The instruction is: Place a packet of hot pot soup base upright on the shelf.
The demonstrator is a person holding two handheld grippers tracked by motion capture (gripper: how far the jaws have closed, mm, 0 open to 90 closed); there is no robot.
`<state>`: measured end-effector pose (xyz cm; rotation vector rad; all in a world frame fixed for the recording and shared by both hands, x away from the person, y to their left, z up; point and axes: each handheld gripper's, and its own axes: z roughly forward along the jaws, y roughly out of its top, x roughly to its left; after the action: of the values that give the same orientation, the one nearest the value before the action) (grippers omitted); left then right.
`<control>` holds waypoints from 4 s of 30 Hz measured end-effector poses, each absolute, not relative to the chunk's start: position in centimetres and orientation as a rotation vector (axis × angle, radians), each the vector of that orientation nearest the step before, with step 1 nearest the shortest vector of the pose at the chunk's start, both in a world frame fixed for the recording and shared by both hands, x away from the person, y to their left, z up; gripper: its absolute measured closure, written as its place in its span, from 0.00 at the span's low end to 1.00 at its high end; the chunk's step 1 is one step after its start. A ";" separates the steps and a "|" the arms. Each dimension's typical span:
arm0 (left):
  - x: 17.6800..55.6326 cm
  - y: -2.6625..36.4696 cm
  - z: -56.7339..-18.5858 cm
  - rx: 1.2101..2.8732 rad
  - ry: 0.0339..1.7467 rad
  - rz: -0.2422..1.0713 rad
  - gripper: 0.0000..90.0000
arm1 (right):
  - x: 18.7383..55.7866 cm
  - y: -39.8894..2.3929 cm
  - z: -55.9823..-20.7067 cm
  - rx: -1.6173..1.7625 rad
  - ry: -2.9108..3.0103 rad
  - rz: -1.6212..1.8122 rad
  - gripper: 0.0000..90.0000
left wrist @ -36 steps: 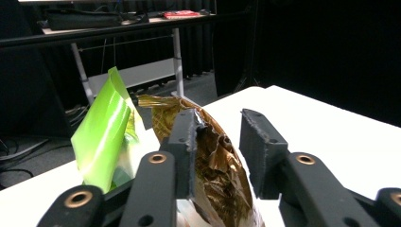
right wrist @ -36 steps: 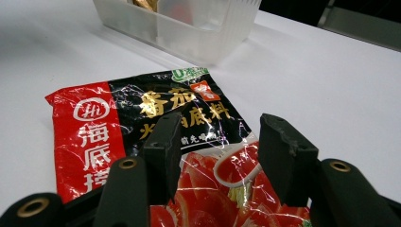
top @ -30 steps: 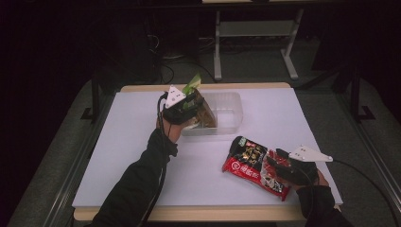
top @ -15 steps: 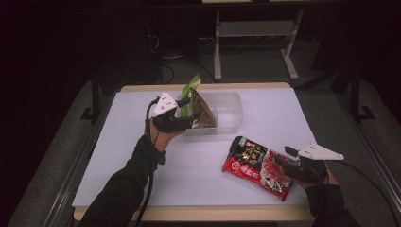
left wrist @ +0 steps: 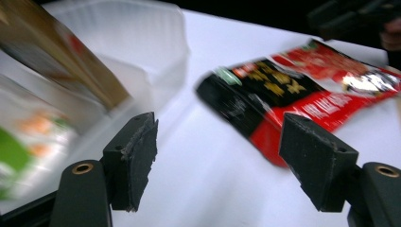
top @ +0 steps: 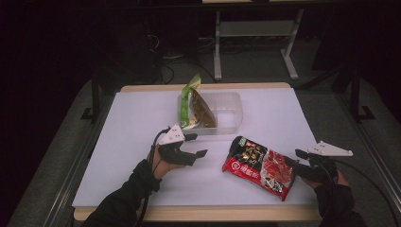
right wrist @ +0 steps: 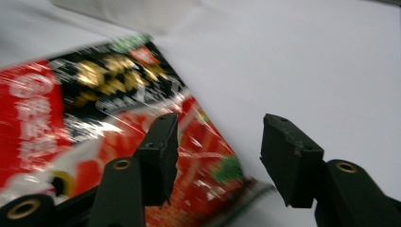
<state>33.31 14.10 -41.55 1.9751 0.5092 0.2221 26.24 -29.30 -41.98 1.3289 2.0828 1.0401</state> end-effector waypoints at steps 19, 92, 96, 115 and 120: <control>31.9 8.7 -45.3 2.110 0.361 0.001 0.31 | 27.0 -31.6 -44.9 1.581 2.263 1.230 0.48; 30.9 8.8 -45.6 2.109 0.740 -0.063 0.14 | 27.3 -26.2 -43.4 1.298 2.428 1.196 0.74; 30.9 8.7 -45.7 2.110 0.742 -0.055 0.16 | 26.8 -26.6 -42.7 1.251 2.445 1.139 0.84; 32.8 6.2 -46.0 1.974 0.848 -0.192 0.13 | 26.7 -27.0 -43.6 1.254 2.482 1.181 0.88; 32.9 6.2 -46.0 1.958 0.842 -0.196 0.32 | 26.8 -27.1 -44.0 1.271 2.467 1.223 0.89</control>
<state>32.91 6.16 -46.02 1.9584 0.8419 -0.1955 26.81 -27.12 -44.00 1.2714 2.4669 1.2227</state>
